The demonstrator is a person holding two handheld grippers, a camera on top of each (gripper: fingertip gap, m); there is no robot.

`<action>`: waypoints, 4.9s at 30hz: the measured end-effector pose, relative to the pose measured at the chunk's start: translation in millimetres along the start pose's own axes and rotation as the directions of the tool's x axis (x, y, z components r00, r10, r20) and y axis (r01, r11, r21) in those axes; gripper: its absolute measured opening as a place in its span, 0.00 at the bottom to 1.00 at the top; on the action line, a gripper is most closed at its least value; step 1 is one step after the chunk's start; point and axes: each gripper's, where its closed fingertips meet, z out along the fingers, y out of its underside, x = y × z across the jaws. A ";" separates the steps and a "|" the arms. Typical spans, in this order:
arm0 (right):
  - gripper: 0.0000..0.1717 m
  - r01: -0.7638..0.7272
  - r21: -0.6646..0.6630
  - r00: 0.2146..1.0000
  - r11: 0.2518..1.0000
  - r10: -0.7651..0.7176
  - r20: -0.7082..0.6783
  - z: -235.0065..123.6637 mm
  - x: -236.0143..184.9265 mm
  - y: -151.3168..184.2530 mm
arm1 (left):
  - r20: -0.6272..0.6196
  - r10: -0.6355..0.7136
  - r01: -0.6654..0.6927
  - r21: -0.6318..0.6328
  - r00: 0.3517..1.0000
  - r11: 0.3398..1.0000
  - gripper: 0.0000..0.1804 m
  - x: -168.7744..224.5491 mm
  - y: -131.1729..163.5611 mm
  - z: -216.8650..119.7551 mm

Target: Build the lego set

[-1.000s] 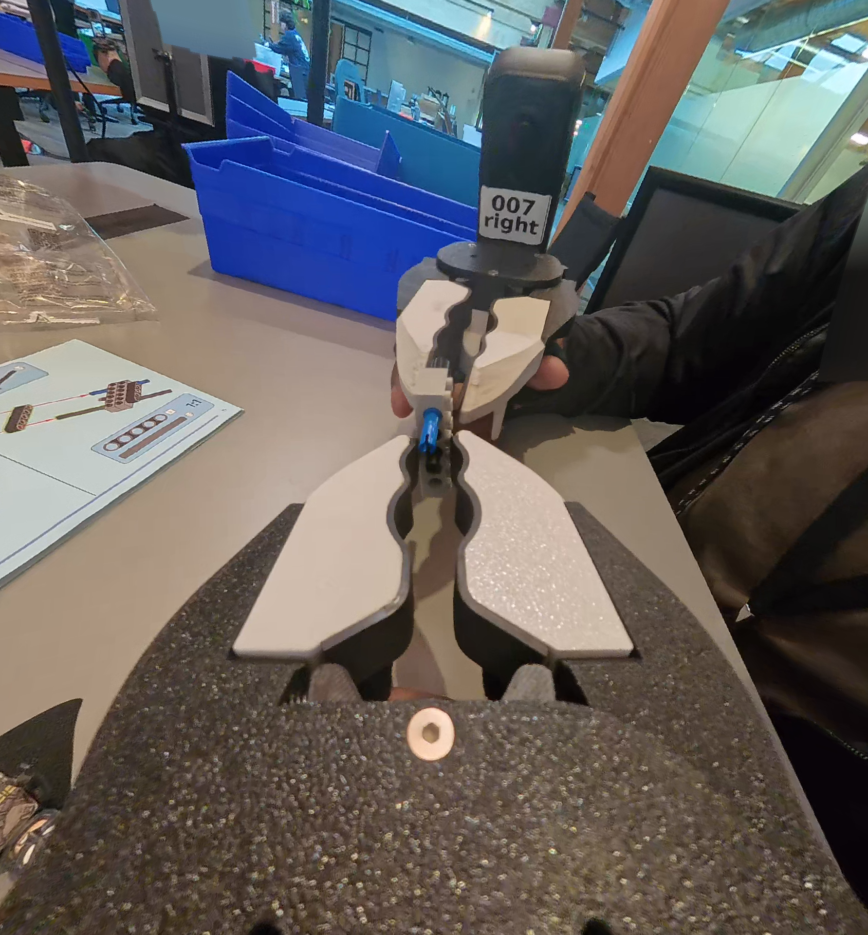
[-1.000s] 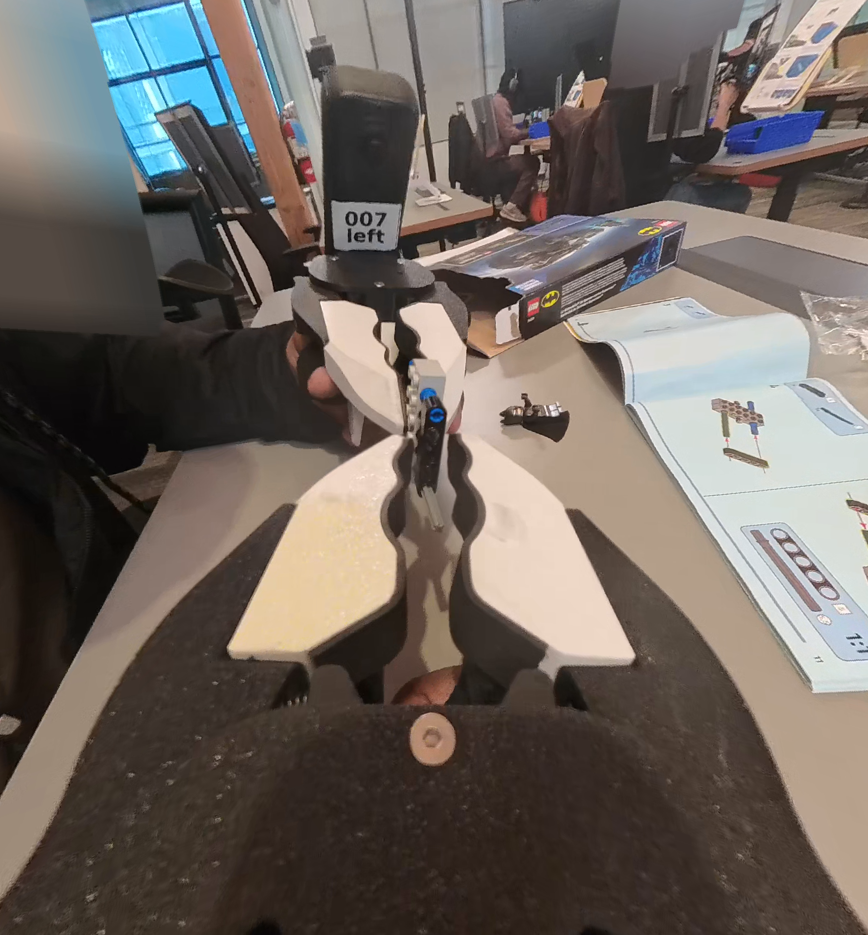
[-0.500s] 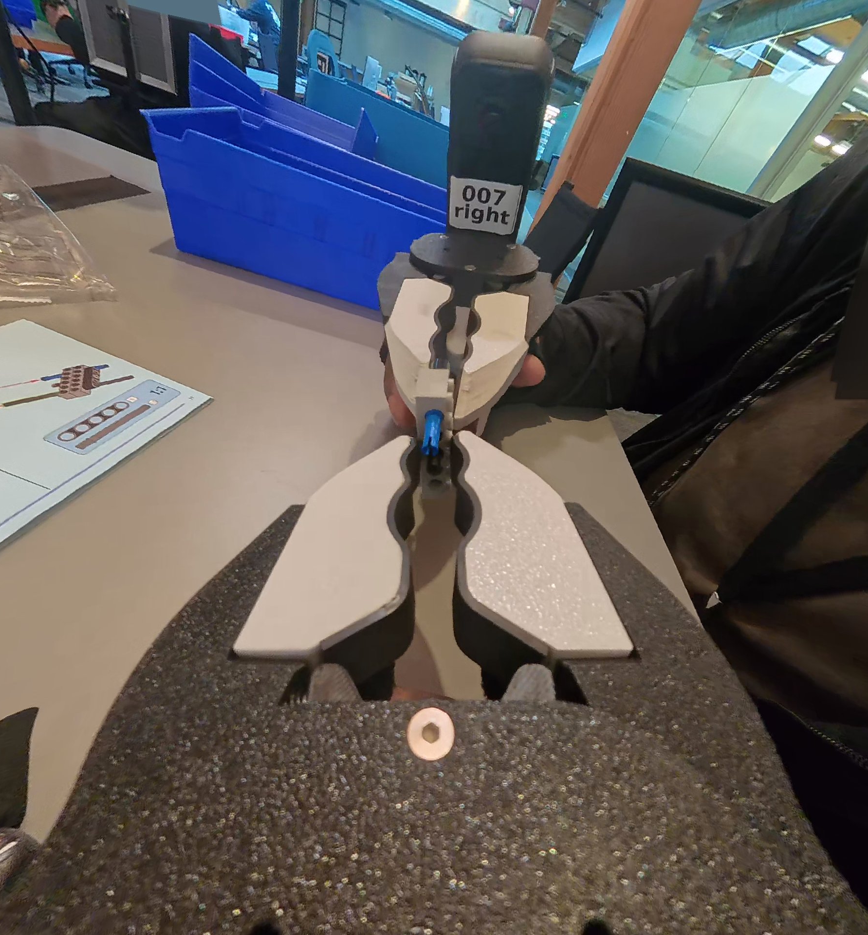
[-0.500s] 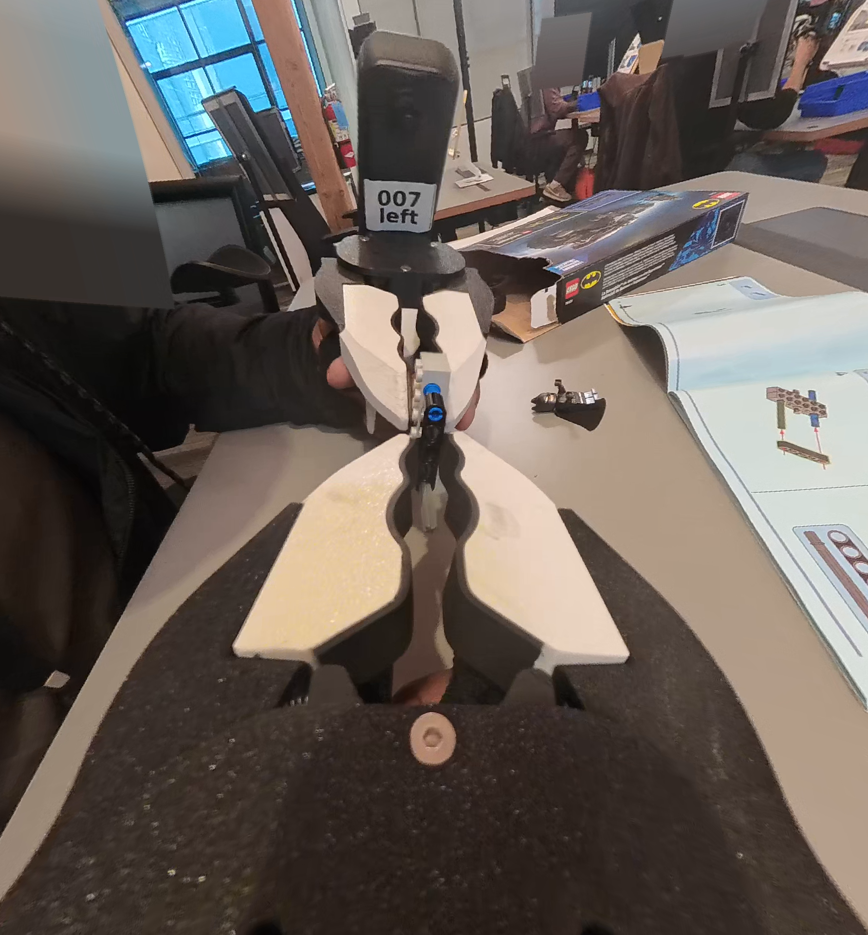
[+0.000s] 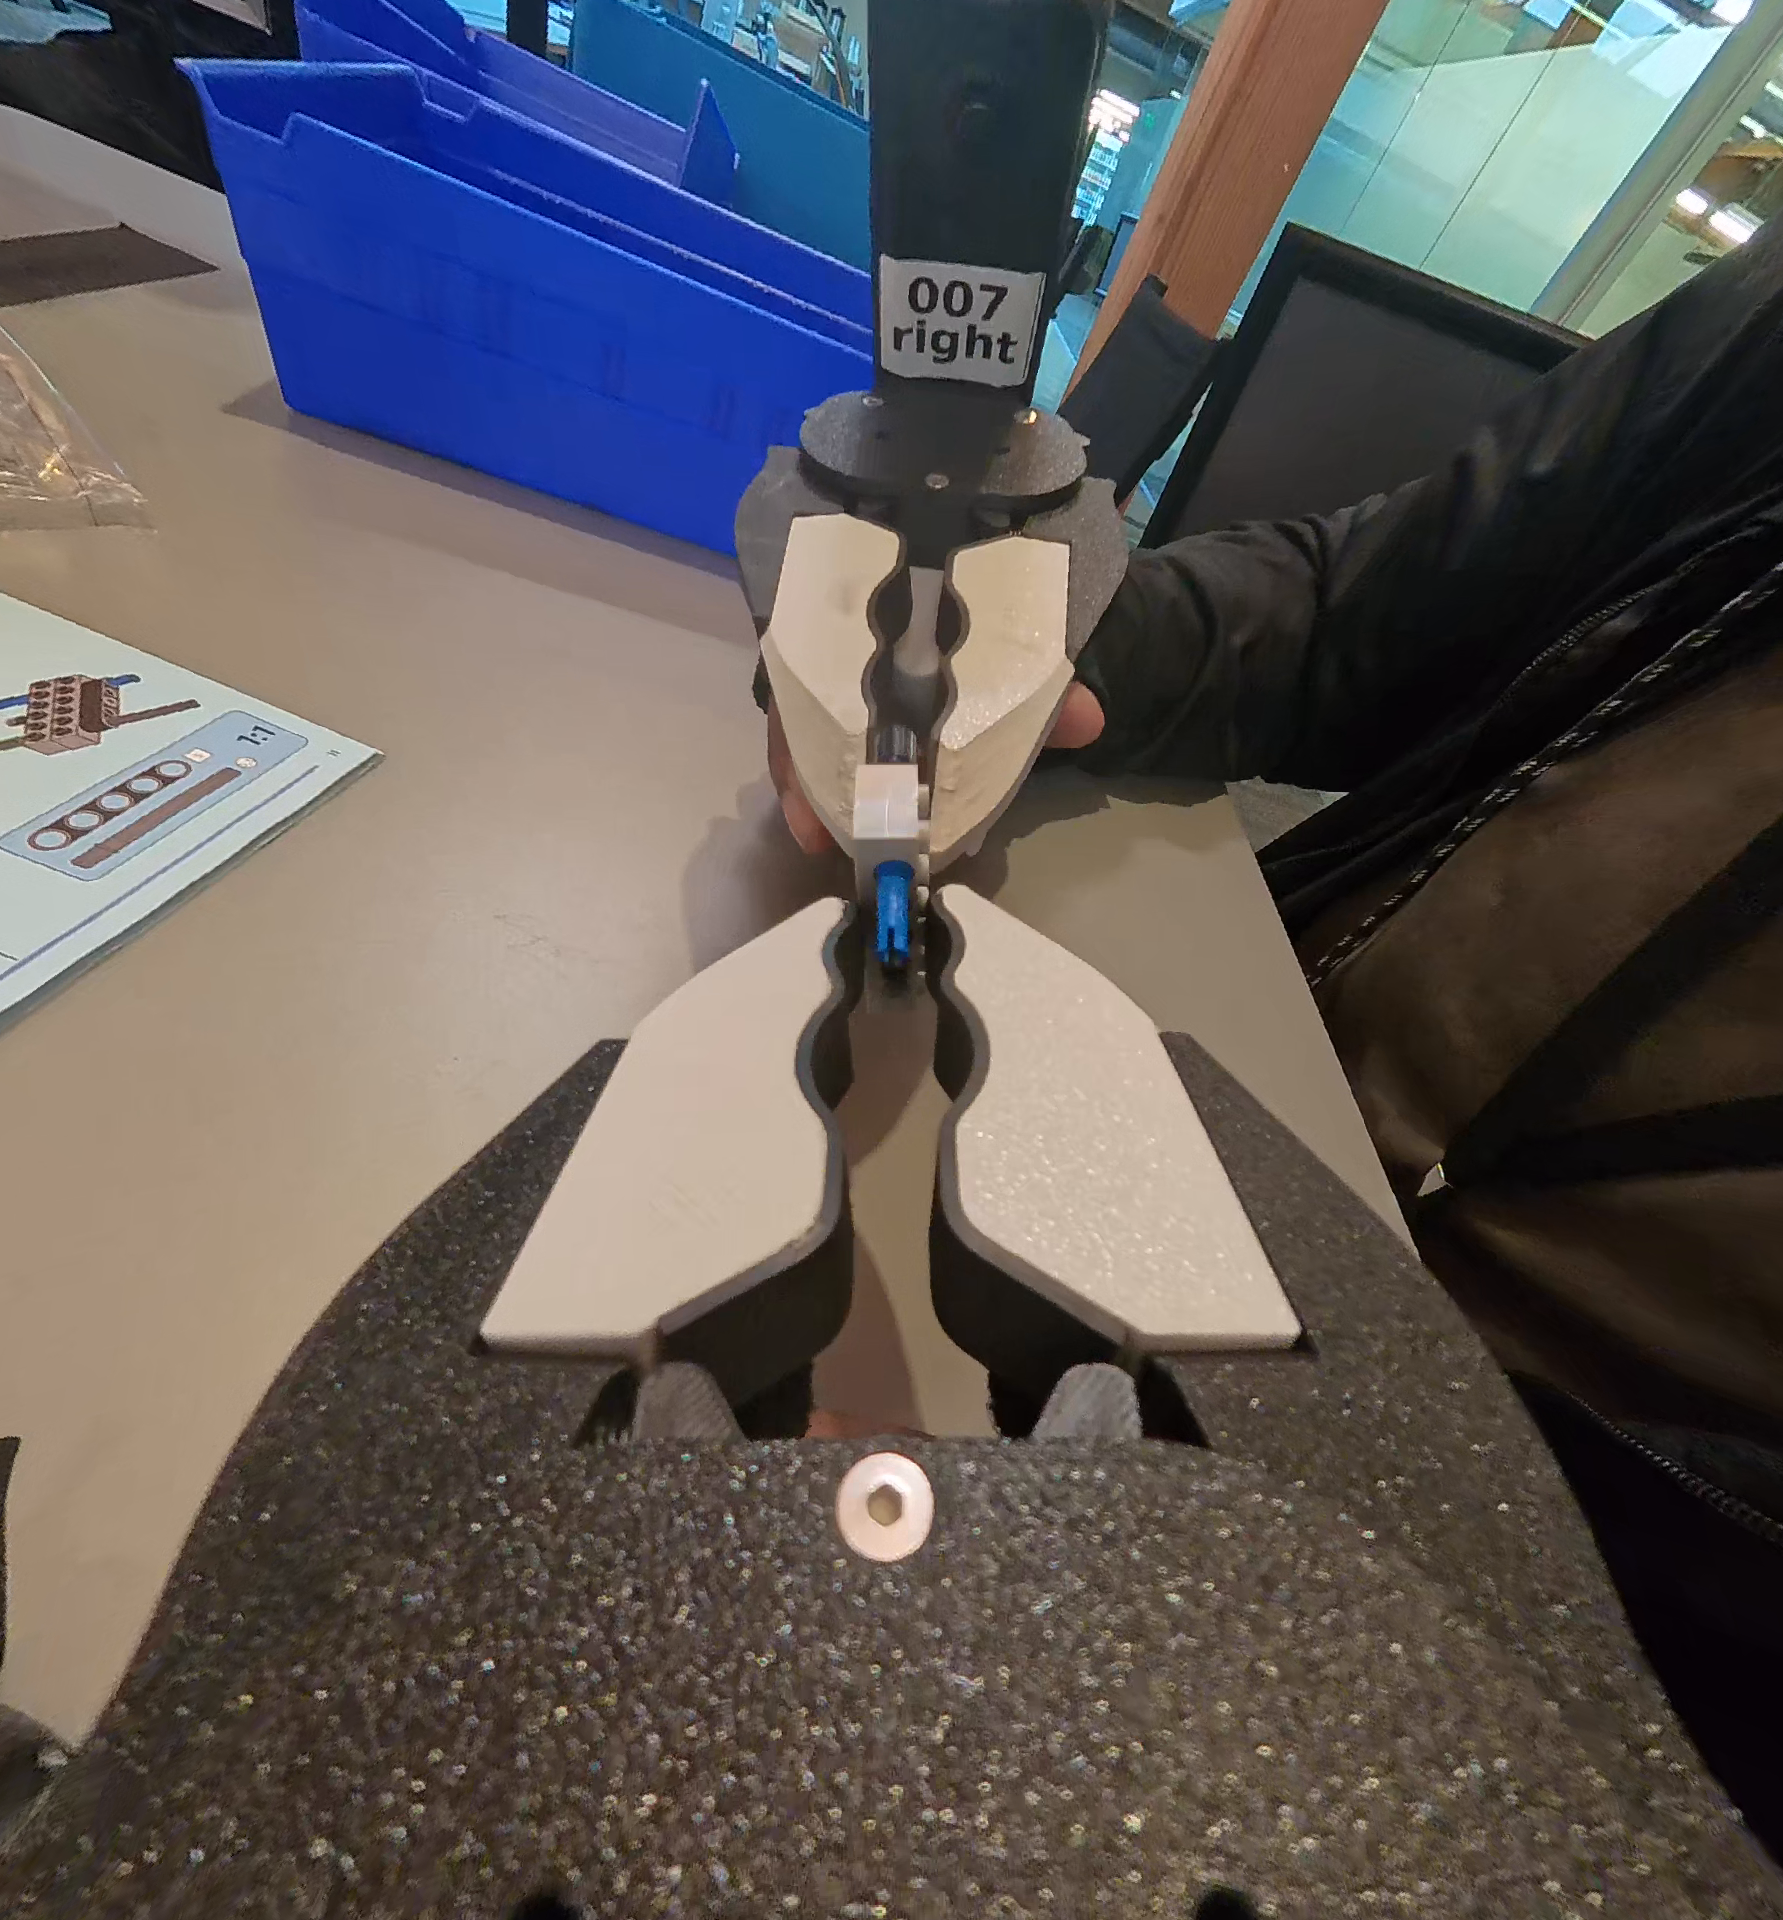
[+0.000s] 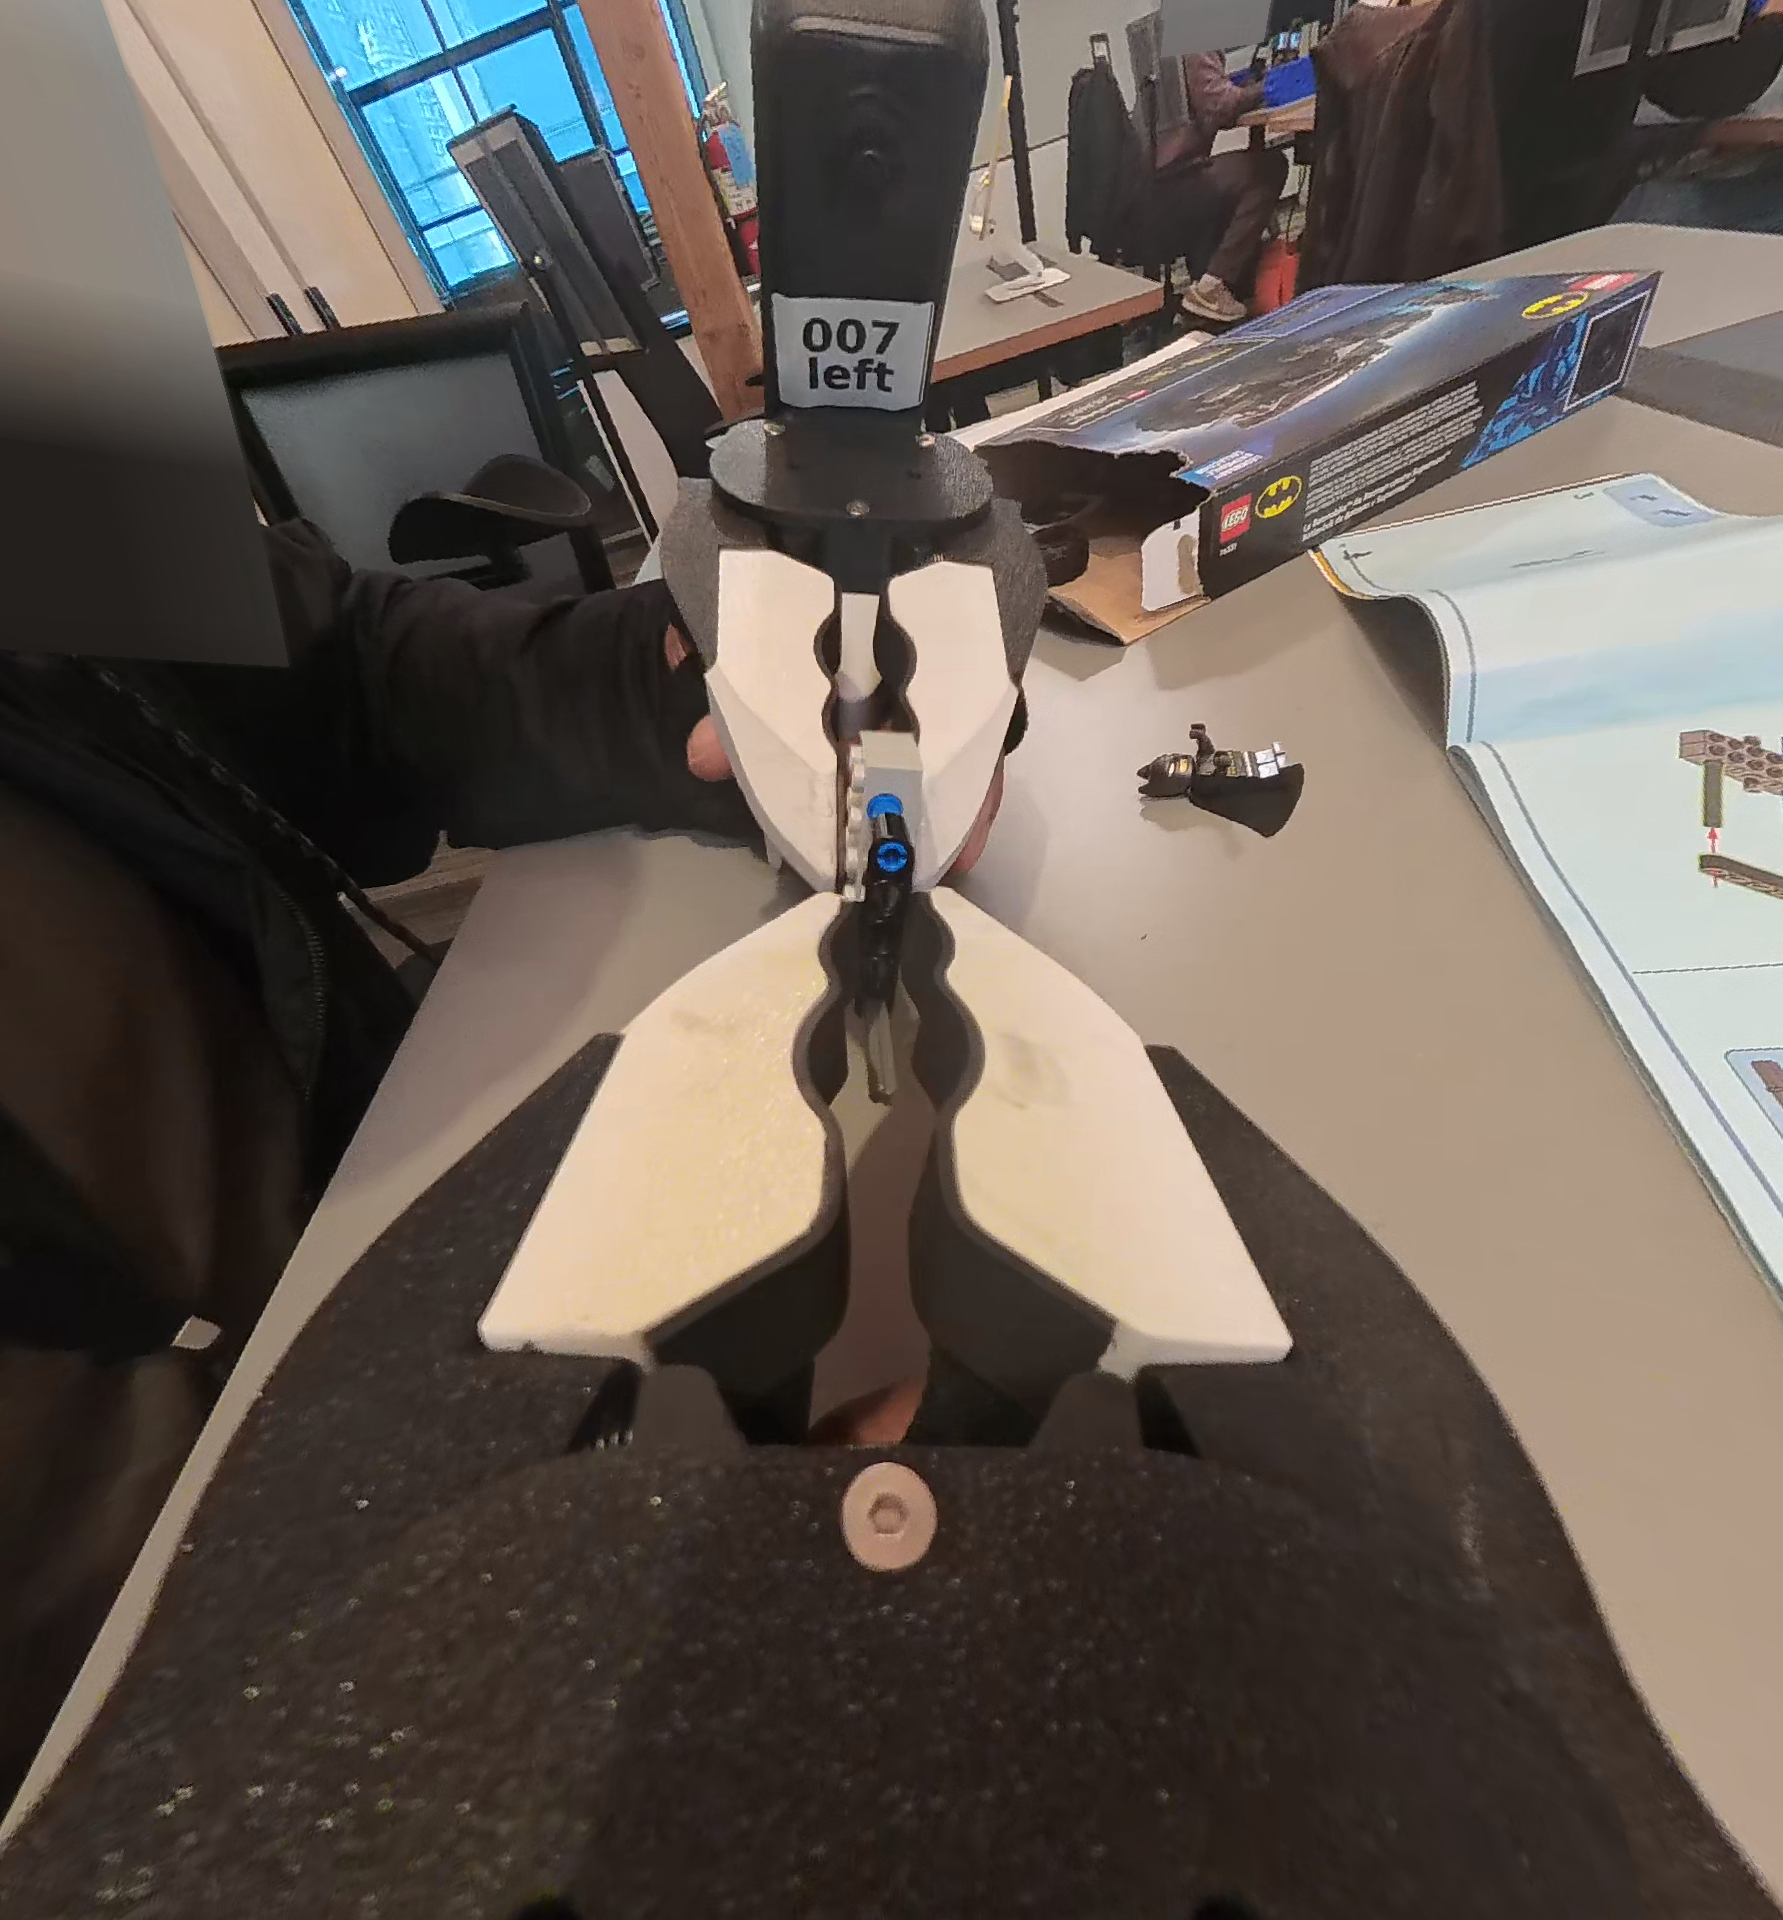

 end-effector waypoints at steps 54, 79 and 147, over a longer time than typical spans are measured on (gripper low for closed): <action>0.04 0.044 0.002 0.999 0.999 -0.044 -0.020 -3.6 2.8 -1.6 | 0.049 0.065 -0.065 0.013 0.997 0.998 0.06 -1.3 -3.1 1.0; 0.05 -0.009 -0.020 0.999 1.000 0.008 -0.031 -2.2 7.2 2.2 | 0.084 0.065 -0.064 -0.023 0.994 0.998 0.06 -5.7 1.0 4.1; 0.05 -0.063 0.016 0.998 0.998 0.063 0.009 -1.2 3.2 -1.8 | 0.038 -0.014 0.013 0.022 0.999 1.000 0.06 -1.8 -2.7 7.0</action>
